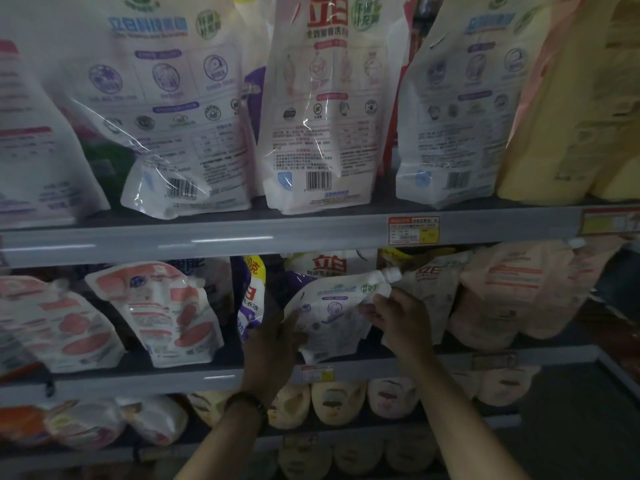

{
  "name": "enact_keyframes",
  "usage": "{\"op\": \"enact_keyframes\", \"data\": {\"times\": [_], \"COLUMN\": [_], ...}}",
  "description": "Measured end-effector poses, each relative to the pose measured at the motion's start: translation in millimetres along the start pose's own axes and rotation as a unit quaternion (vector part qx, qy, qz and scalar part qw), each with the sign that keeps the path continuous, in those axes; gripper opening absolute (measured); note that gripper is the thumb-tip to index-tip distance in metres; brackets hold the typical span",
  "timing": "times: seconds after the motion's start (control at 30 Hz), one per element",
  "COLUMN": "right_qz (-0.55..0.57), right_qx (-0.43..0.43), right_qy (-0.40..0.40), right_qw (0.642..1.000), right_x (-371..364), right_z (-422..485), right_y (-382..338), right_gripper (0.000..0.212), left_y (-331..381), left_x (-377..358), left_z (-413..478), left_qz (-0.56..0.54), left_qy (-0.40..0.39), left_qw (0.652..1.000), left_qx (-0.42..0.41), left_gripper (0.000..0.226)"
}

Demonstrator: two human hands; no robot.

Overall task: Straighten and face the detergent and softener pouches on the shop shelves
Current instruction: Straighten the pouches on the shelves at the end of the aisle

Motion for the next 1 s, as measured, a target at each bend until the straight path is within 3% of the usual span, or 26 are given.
{"op": "enact_keyframes", "data": {"times": [0.07,0.23,0.33,0.6,0.7,0.83,1.0], "right_qz": [0.000,-0.016,-0.054,-0.077,-0.085,-0.146,-0.142], "right_qx": [-0.003,0.004,0.016,0.022,0.019,0.037,0.028], "right_qy": [0.001,0.013,0.030,0.051,0.056,0.068,0.060], "right_qw": [1.000,1.000,0.998,0.996,0.995,0.986,0.988], "right_x": [0,-4,-5,0,2,0,-4], "right_z": [3,7,10,11,9,6,5], "right_y": [3,3,3,5,8,8,6], "right_gripper": [0.013,0.019,0.018,0.024,0.018,0.011,0.019], "left_y": [-3,-12,0,-3,-9,-10,-11], "left_x": [-5,-4,-9,-19,-21,-21,-20], "left_z": [5,21,23,19,21,22,23], "left_qz": [0.043,0.052,0.063,0.070,0.068,0.070,0.074], "left_qy": [-0.016,-0.019,-0.022,0.011,0.011,0.002,-0.017], "left_qw": [0.999,0.998,0.996,0.994,0.994,0.995,0.996], "left_qx": [-0.014,-0.011,-0.052,-0.080,-0.083,-0.065,-0.052], "left_gripper": [0.005,0.003,0.025,0.046,0.041,0.008,0.010]}}
Point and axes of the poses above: each hand's wrist, its own z-axis towards the middle knuckle, its own x-axis out of the back of the hand, y = z × x, the point moved 6 cm from there along z, towards the middle knuckle, and after that the axes turned 11 degrees about -x, right-handed, at the moved point
